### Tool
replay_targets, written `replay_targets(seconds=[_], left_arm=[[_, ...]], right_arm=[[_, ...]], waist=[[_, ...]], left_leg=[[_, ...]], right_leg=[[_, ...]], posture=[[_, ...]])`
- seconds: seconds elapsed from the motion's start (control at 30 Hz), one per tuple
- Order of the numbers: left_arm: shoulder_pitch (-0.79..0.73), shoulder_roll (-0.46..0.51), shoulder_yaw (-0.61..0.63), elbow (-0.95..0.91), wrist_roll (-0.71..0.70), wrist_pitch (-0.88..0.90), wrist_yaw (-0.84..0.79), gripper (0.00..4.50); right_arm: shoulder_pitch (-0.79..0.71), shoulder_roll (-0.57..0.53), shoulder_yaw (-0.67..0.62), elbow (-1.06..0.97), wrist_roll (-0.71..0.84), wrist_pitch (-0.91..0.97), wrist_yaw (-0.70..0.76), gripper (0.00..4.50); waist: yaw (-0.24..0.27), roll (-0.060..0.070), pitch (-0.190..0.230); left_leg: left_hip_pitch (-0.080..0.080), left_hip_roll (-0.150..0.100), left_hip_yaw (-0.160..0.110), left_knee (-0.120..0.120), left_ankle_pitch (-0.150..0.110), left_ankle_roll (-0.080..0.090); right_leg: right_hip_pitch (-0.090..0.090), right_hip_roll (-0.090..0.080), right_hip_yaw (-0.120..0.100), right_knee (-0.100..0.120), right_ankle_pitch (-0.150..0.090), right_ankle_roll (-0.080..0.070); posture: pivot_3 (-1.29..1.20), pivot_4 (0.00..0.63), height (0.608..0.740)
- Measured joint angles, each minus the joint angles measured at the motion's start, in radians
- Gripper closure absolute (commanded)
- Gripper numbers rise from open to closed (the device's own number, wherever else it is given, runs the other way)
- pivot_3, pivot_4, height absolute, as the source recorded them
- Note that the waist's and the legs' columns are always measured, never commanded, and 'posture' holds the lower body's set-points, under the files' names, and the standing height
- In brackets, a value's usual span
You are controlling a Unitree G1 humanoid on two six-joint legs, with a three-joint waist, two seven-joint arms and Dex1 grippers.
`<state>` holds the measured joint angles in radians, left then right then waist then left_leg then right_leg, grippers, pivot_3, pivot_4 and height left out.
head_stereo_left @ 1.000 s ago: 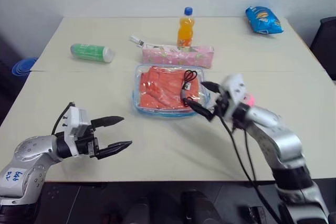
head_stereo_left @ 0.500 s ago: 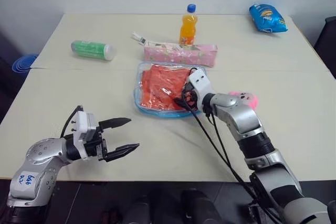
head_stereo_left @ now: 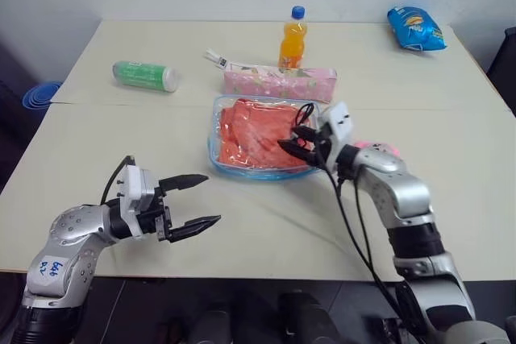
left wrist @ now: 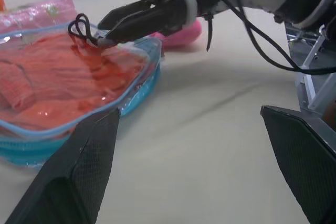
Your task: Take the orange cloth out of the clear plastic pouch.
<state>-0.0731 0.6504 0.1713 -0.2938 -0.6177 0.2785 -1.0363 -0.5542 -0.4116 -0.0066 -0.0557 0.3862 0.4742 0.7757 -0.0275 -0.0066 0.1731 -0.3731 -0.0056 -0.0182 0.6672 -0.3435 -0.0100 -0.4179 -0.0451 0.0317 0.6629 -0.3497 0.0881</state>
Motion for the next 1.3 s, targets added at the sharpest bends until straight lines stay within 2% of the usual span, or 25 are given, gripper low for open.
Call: replay_targets(seconds=[0.13,0.37,0.43,0.57,0.6,0.8,0.9,1.17,1.3], left_arm=[[-0.014,-0.010,-0.024,0.034,0.005,-0.002,-0.007,0.00],[-0.033,-0.018,-0.055,0.042,0.024,-0.012,-0.016,0.00],[-0.033,-0.017,-0.055,0.047,0.027,-0.017,-0.017,0.00],[-0.028,-0.017,-0.054,0.067,0.033,-0.021,-0.018,0.00],[-0.028,-0.017,-0.053,0.069,0.033,-0.023,-0.018,0.00],[-0.026,-0.021,-0.054,0.070,0.034,-0.032,-0.012,0.00],[-0.025,-0.021,-0.054,0.070,0.034,-0.033,-0.011,0.00],[-0.027,-0.022,-0.055,0.069,0.035,-0.033,-0.004,0.00],[-0.029,-0.020,-0.055,0.070,0.035,-0.030,-0.003,0.00]], right_arm=[[0.080,-0.120,-0.099,-0.068,0.020,0.023,0.000,2.32],[0.103,-0.126,-0.107,-0.102,0.035,0.115,-0.055,2.32],[0.112,-0.129,-0.105,-0.104,0.035,0.135,-0.060,1.57],[0.193,-0.236,-0.025,-0.151,0.014,0.129,0.028,0.24],[0.210,-0.246,-0.017,-0.155,-0.003,0.109,0.035,0.02],[0.317,-0.277,-0.027,-0.196,0.003,0.027,0.103,0.02],[0.325,-0.277,-0.043,-0.203,-0.005,0.004,0.084,0.02],[0.132,-0.196,0.036,-0.145,-0.132,0.160,-0.143,0.02],[0.012,-0.174,0.038,-0.092,-0.131,0.297,-0.193,0.02]], waist=[[0.000,0.000,0.000],[-0.012,0.000,0.000],[-0.006,0.000,0.000],[0.004,0.000,0.000],[0.004,0.000,0.000],[0.002,0.000,0.000],[-0.003,0.000,0.000],[0.000,0.000,0.000],[0.000,0.000,0.000]], left_leg=[[0.003,0.000,0.000,0.000,-0.001,0.001],[0.004,0.002,0.000,-0.001,0.001,-0.002],[0.004,0.001,0.000,0.000,0.001,-0.002],[0.003,0.001,0.000,0.000,0.000,0.000],[0.003,0.000,0.000,0.000,0.000,0.001],[0.004,0.000,0.000,0.000,0.000,0.001],[0.004,0.000,0.001,0.001,0.000,0.000],[0.004,0.000,0.000,0.001,0.002,-0.002],[0.003,0.000,0.000,0.001,0.002,-0.001]], right_leg=[[0.004,0.000,0.000,-0.003,0.000,0.000],[0.002,0.002,0.001,-0.001,0.000,0.000],[0.002,0.001,0.001,-0.001,0.000,0.000],[0.002,0.000,0.001,-0.002,0.000,0.000],[0.003,0.000,0.001,-0.003,0.000,0.000],[0.003,0.000,0.001,-0.003,0.000,0.000],[0.003,0.001,0.002,-0.003,0.000,0.000],[0.003,0.001,0.001,-0.001,0.000,0.000],[0.002,0.000,0.001,-0.002,0.000,0.000]], posture=[[0.00,0.150,0.740],[0.00,0.150,0.740],[0.00,0.150,0.740],[0.00,0.150,0.740],[0.00,0.150,0.740],[0.00,0.150,0.740],[0.00,0.150,0.740],[0.00,0.150,0.740],[0.00,0.150,0.740]])
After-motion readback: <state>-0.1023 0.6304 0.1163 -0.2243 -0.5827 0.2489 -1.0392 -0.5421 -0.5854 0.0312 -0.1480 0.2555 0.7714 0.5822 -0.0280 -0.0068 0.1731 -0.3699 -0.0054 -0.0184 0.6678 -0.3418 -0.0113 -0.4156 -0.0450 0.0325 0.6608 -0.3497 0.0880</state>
